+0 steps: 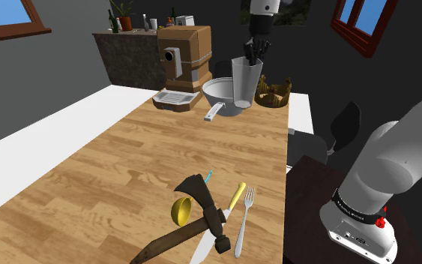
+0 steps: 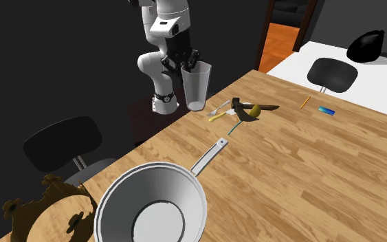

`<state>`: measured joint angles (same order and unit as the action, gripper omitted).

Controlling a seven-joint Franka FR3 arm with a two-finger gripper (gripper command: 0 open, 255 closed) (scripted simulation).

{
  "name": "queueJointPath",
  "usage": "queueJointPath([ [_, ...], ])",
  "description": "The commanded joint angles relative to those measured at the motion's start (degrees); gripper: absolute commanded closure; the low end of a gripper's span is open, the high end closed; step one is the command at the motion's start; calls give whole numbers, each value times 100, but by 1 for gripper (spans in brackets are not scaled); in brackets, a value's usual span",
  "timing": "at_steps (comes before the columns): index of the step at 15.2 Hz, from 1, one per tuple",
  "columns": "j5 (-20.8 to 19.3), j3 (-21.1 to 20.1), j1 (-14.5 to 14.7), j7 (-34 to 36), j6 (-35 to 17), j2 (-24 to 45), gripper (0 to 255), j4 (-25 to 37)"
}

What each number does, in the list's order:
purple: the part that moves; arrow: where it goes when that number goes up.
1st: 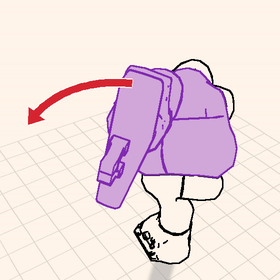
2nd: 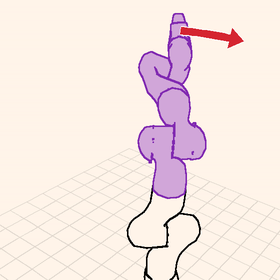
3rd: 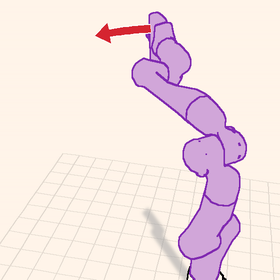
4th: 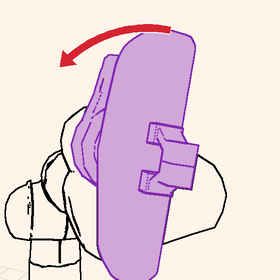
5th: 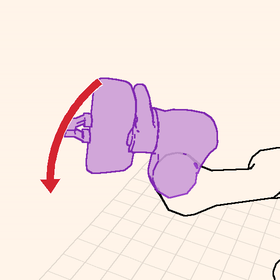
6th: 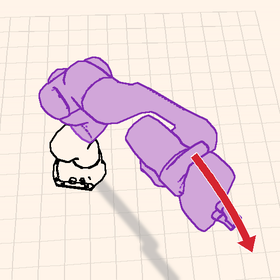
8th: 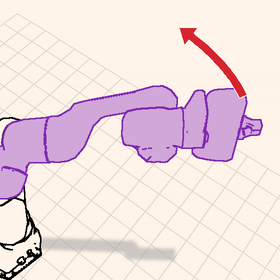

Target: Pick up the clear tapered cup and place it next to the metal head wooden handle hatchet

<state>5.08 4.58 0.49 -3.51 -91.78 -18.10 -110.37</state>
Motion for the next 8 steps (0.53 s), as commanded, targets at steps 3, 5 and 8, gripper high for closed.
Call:
queueJointPath([
  [3, 82, -311, 142, 447, -22, -608, 255, -580],
  [5, 150, -477, 213, 670, -6, -893, 255, -825],
  [8, 281, -734, 330, 1011, 33, -1291, 255, -1143],
])
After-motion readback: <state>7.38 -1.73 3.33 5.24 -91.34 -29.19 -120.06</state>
